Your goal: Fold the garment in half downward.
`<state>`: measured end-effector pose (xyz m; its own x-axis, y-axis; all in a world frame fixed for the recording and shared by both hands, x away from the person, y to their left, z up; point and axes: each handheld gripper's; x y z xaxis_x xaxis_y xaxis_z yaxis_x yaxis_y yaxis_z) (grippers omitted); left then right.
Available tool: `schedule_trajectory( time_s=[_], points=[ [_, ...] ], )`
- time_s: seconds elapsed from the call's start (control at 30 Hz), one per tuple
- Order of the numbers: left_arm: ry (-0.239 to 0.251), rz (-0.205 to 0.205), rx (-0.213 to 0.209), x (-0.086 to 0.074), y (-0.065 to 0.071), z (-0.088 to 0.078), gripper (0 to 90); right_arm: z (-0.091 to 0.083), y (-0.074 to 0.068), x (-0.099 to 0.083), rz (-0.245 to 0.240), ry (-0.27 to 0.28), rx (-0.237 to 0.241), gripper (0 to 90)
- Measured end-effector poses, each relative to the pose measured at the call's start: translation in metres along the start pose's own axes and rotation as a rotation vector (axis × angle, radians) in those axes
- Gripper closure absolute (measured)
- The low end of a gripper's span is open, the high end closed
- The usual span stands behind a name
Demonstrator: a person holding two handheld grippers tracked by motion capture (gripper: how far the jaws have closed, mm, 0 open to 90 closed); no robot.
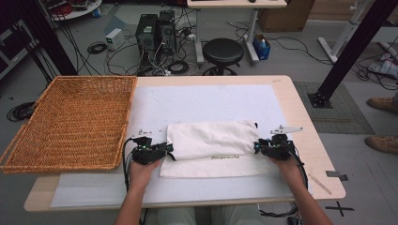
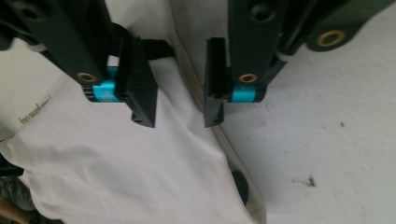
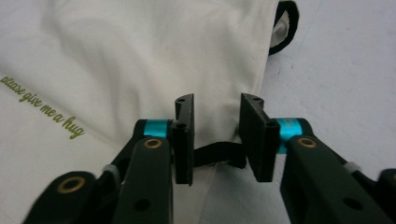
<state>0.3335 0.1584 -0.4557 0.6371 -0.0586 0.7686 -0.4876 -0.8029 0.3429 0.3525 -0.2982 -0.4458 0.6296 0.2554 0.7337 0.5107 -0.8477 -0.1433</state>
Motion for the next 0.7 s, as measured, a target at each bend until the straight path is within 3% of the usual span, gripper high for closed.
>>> schedule_trajectory(
  time_s=[0.07, 0.17, 0.33, 0.4, 0.57, 0.7],
  points=[
    [0.013, 0.015, 0.001, -0.001, 0.002, -0.001, 82.6, -0.001, -0.002, -0.001, -0.028, 0.017, -0.018, 85.0],
    [0.055, 0.023, -0.010, -0.001, 0.003, -0.005, 86.8, -0.005, -0.004, -0.002, -0.043, 0.043, -0.015, 89.0],
    [0.174, 0.065, -0.029, 0.000, 0.007, -0.019, 86.6, -0.022, -0.007, -0.003, -0.036, 0.165, 0.000, 89.6],
    [0.195, 0.087, -0.036, -0.001, 0.010, -0.024, 86.6, -0.030, -0.009, -0.005, -0.037, 0.201, 0.018, 89.6],
    [0.231, 0.144, -0.046, -0.012, 0.018, -0.033, 86.6, -0.042, -0.012, -0.017, -0.008, 0.241, 0.067, 89.7],
    [0.270, 0.166, -0.062, -0.023, 0.021, -0.043, 86.6, -0.053, -0.015, -0.031, -0.004, 0.259, 0.091, 89.8]
  ],
)
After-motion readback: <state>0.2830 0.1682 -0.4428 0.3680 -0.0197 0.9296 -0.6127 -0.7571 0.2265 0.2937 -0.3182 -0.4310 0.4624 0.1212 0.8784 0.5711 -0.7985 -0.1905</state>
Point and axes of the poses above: each handheld gripper's, and its own axes: z roughly forward along the jaws, x roughly out of its top, y roughly to its right, and after that the axes turned 4 degrees about z, right-handed
